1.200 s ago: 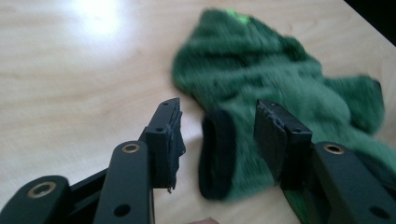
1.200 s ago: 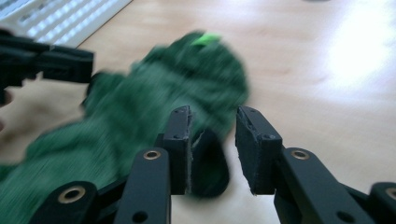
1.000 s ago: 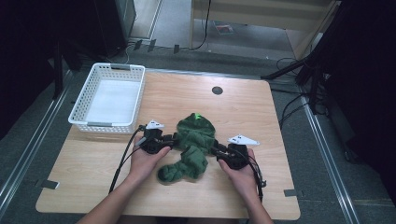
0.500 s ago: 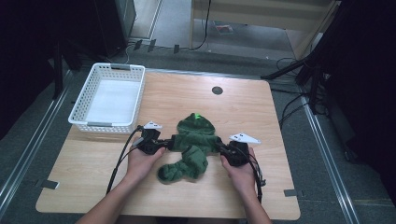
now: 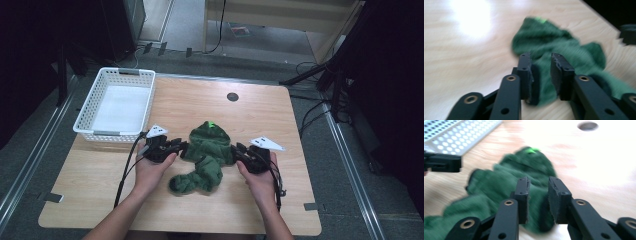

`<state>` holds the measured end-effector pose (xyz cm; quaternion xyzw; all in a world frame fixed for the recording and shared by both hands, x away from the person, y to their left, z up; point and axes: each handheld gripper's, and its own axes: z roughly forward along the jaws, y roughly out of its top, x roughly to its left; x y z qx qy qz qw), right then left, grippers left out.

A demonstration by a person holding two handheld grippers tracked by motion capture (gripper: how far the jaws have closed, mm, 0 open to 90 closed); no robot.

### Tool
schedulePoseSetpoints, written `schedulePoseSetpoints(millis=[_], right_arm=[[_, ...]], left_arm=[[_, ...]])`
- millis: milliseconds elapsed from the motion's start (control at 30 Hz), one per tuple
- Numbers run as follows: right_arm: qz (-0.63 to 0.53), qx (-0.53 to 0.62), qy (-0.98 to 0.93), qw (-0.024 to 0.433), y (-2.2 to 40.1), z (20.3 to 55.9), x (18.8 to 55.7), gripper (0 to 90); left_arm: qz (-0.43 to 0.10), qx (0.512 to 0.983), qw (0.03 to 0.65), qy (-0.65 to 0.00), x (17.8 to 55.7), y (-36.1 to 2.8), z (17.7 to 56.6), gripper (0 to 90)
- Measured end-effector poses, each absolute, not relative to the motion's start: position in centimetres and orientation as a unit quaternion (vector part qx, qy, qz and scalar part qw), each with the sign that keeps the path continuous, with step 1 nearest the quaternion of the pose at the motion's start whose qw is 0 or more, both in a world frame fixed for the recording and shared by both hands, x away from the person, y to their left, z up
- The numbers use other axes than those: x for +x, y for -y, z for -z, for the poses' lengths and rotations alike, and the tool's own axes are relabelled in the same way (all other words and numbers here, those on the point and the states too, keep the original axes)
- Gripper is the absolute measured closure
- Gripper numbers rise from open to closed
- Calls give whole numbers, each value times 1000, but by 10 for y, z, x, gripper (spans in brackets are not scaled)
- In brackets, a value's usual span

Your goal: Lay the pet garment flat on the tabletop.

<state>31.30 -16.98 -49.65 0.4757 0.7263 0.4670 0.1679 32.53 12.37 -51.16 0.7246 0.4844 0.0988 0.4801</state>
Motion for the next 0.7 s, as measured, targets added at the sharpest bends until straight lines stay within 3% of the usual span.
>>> schedulePoseSetpoints(millis=[67, 233, 533, 700], right_arm=[[-461, 462, -740, 163, 153, 498, 323, 749], [-391, 482, -774, 129, 127, 530, 349, 780], [-383, 484, -773, 149, 126, 543, 378, 810], [-391, 484, -771, 138, 123, 528, 375, 639]], left_arm=[[-74, 740, 473, -472, 332, -110, 516, 736], [-69, 756, 414, -502, 345, -98, 541, 797], [-95, 752, 400, -515, 368, -100, 545, 833], [-118, 730, 447, -503, 351, -107, 526, 643]])
